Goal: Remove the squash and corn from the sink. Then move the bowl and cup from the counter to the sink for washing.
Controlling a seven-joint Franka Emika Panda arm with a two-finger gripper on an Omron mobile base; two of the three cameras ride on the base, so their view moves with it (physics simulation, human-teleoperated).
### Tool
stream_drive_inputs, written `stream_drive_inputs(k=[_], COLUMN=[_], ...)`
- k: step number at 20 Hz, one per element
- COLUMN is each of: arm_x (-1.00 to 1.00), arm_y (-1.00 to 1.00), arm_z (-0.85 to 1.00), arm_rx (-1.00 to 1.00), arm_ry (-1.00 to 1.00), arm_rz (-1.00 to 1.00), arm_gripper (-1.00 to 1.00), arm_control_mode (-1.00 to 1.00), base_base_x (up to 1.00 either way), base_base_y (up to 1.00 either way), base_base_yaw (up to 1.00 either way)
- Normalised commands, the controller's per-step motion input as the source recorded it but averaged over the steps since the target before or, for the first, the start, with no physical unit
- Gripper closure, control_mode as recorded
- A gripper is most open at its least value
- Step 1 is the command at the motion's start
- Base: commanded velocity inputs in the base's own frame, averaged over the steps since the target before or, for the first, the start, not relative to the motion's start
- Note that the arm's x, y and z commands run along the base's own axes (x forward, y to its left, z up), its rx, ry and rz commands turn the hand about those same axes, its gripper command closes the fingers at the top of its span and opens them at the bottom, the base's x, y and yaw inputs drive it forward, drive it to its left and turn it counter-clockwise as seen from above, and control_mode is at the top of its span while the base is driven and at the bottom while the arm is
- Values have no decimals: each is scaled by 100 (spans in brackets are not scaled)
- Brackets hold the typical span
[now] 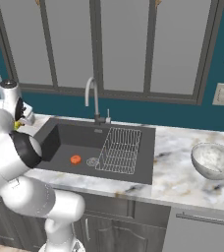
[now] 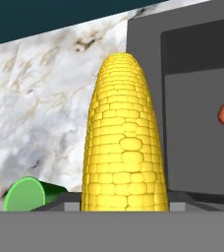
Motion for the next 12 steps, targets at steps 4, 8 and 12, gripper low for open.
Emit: stream_drive_inputs(k=[4,8,12], arm_x=[13,17,18], arm_y=[32,28,25], arm_z=[-6,-11,-14], arm_rx=[0,0,0], arm_ry=[0,0,0], arm_rz=[1,0,0], arm_gripper=[100,100,100], arm_control_mode=[-100,-100,-100], base_base_x=[0,0,0], base_base_y=[0,0,0], base_base_yaw=[0,0,0])
